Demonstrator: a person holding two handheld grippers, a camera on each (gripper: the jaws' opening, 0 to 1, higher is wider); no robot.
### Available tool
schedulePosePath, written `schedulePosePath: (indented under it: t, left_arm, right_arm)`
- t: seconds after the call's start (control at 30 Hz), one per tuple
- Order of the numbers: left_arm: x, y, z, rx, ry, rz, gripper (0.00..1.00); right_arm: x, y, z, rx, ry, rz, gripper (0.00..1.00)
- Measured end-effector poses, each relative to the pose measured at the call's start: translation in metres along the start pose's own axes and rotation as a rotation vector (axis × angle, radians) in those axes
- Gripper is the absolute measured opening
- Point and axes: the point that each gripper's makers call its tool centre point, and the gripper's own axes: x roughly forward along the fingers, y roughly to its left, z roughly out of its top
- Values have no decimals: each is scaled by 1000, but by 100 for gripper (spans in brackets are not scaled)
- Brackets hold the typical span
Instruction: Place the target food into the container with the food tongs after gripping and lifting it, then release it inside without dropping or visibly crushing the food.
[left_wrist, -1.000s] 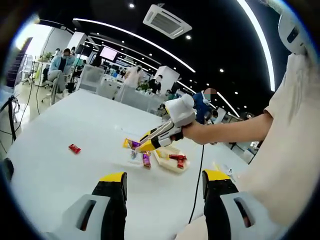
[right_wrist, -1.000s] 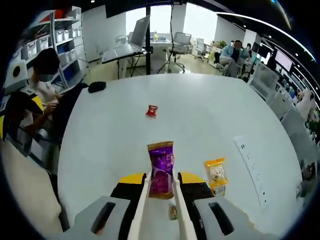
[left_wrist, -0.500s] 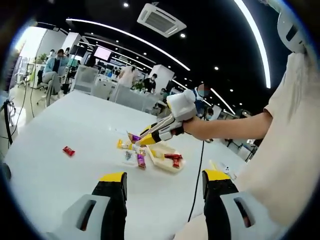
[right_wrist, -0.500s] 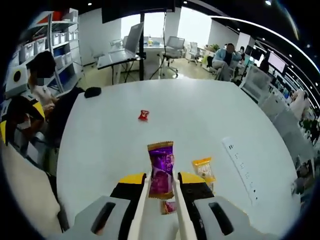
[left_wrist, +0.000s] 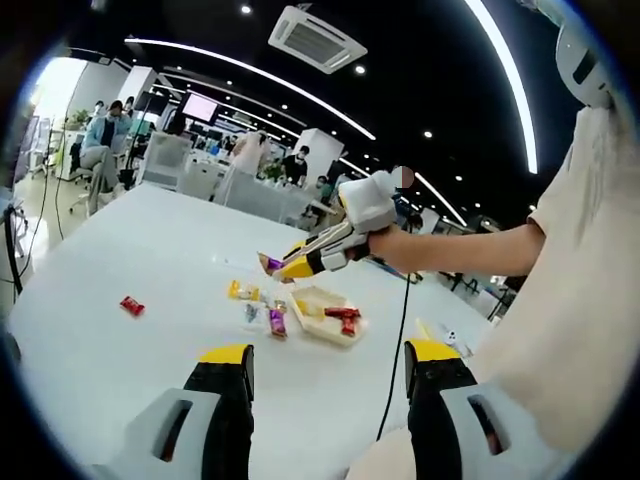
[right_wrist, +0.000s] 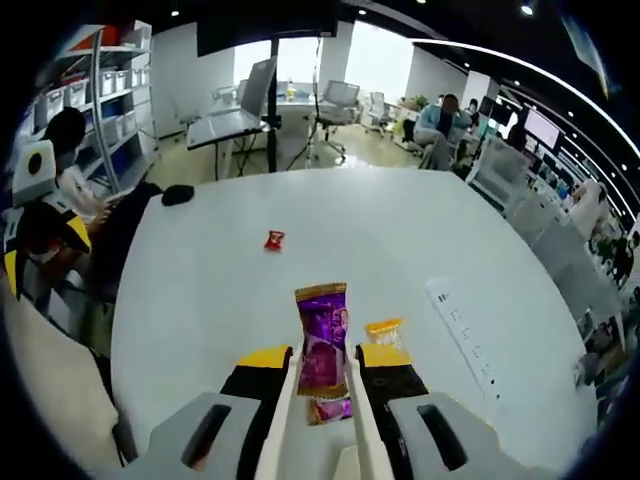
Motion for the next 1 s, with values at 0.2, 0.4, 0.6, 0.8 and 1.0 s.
schedulePosePath:
  t: [0.2,0.4,0.6,0.8,1.0]
  left_arm:
    - [3,-4,2,5,-2,-8,61]
    - [4,-7,1,8,2,-15,61]
    - [5,-9,1,14,7,-23,61]
    - [7,-12,1,17,11,-33,61]
    - [10,-15,1,21,13,-43,61]
  right_arm:
    - [-5,-3,-1,4,-8,-12,25]
    - [-12,-10,-5,16,-14,-29,25]
    - [-20,-16,-7,30,-19,-49,25]
    - [-29,-21,-9,35,-22,-69,25]
    - [-39,-29,-16,34,-15,-86,25]
